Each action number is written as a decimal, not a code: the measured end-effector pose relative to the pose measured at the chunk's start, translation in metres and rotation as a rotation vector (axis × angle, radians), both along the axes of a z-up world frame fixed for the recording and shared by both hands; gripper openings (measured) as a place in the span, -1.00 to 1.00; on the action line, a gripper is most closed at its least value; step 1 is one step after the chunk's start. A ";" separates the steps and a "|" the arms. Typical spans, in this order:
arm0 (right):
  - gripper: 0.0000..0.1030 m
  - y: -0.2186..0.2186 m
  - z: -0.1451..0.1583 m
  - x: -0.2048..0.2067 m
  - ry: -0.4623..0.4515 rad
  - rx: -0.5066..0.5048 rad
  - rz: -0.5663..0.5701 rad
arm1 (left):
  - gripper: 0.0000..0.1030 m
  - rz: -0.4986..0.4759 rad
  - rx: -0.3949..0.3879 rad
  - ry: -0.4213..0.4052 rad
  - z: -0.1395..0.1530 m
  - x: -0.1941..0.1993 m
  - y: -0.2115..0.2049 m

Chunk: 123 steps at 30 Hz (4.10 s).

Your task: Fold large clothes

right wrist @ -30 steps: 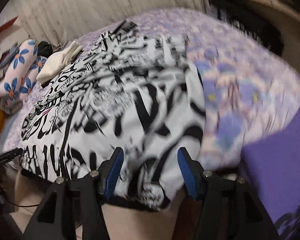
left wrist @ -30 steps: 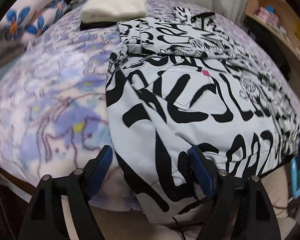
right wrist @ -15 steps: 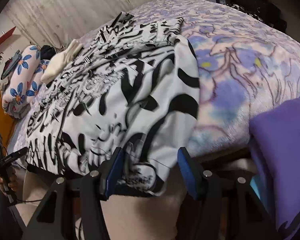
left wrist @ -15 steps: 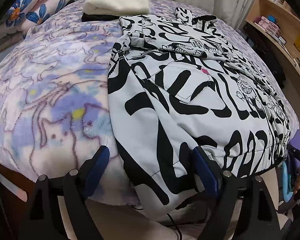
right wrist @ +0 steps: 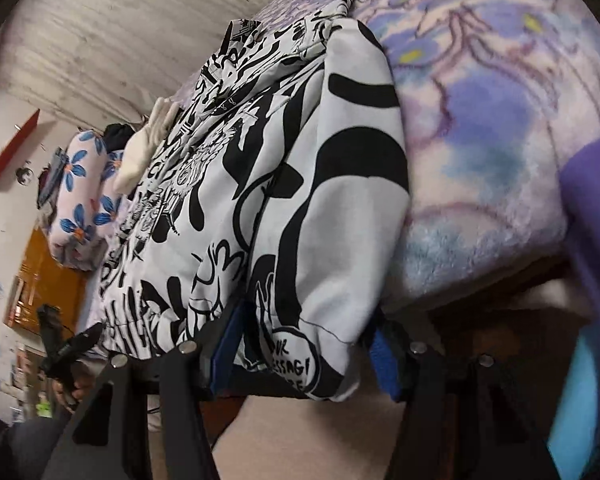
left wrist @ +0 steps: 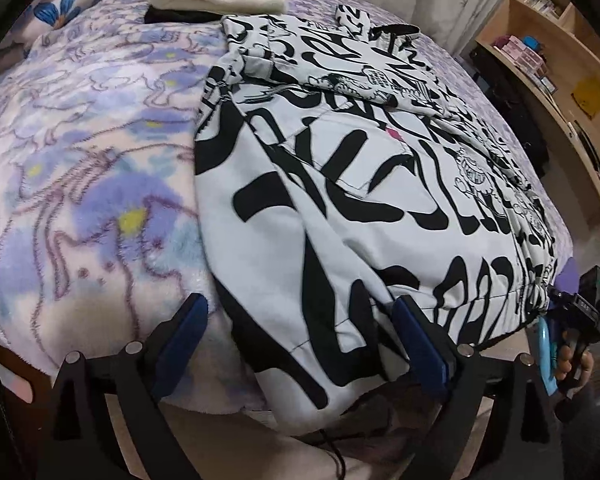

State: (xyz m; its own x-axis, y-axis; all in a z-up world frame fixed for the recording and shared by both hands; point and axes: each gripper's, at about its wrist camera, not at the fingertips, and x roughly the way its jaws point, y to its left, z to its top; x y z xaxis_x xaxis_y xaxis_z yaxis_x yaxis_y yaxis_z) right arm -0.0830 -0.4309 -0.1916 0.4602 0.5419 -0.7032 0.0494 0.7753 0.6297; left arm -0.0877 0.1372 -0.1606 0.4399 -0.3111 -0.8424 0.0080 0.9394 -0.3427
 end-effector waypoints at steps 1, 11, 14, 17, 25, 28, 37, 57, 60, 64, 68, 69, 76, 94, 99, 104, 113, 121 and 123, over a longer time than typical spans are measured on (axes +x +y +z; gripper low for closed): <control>-0.08 0.001 0.003 0.000 -0.003 -0.003 0.013 | 0.77 -0.002 0.003 -0.001 0.000 -0.001 -0.002; -0.73 0.030 0.066 0.006 -0.123 -0.142 0.108 | -0.86 0.020 -0.030 -0.017 0.023 0.012 -0.026; -0.74 0.032 0.090 0.013 -0.189 -0.114 0.098 | -0.92 0.068 -0.124 -0.024 0.039 0.021 -0.017; -0.74 0.030 0.118 0.029 -0.266 -0.056 0.063 | -0.93 0.116 -0.197 -0.081 0.066 0.030 -0.008; -0.75 0.010 0.178 0.123 -0.412 0.095 -0.074 | -0.92 0.244 -0.319 -0.211 0.123 0.104 0.026; -0.74 0.009 0.181 0.175 -0.409 0.089 -0.105 | -0.87 0.244 -0.298 -0.222 0.128 0.148 0.029; 0.12 0.006 0.120 0.293 -0.175 0.041 -0.230 | 0.84 0.339 -0.280 -0.123 0.097 0.261 0.045; 0.12 0.037 0.035 0.388 0.005 -0.376 0.044 | 0.78 0.119 0.149 0.042 0.005 0.356 0.012; 0.13 0.044 0.023 0.395 0.028 -0.396 0.076 | 0.36 0.093 0.154 0.062 -0.005 0.362 0.005; -0.81 0.047 0.025 0.380 0.010 -0.438 0.069 | -0.89 0.104 0.237 0.012 0.002 0.358 -0.007; -0.93 0.038 0.048 0.357 -0.068 -0.433 -0.013 | -0.96 0.121 0.246 -0.039 0.021 0.347 -0.014; -0.93 0.034 0.059 0.352 -0.104 -0.417 -0.048 | -0.96 0.125 0.243 -0.075 0.032 0.343 -0.014; -0.93 0.023 0.115 0.358 -0.282 -0.392 -0.200 | -0.96 0.191 0.226 -0.222 0.085 0.356 -0.013; -0.79 0.044 0.012 0.439 -0.055 -0.498 -0.215 | -0.80 0.267 0.231 -0.142 -0.018 0.419 -0.002; -0.51 0.044 0.033 0.430 0.000 -0.472 -0.287 | -0.68 0.300 0.260 -0.159 0.010 0.401 -0.004; -0.19 0.082 0.070 0.403 -0.156 -0.437 -0.261 | -0.67 0.298 0.214 -0.290 0.051 0.367 -0.023; -0.19 0.229 0.050 0.411 -0.191 -0.366 0.161 | -0.74 0.205 0.161 -0.213 0.024 0.376 -0.087; -1.00 0.148 0.033 0.428 -0.187 -0.449 0.054 | -0.96 0.176 0.125 -0.145 -0.019 0.392 -0.062; -1.00 0.118 0.032 0.431 -0.177 -0.545 -0.010 | -0.97 0.162 0.089 -0.146 -0.020 0.392 -0.050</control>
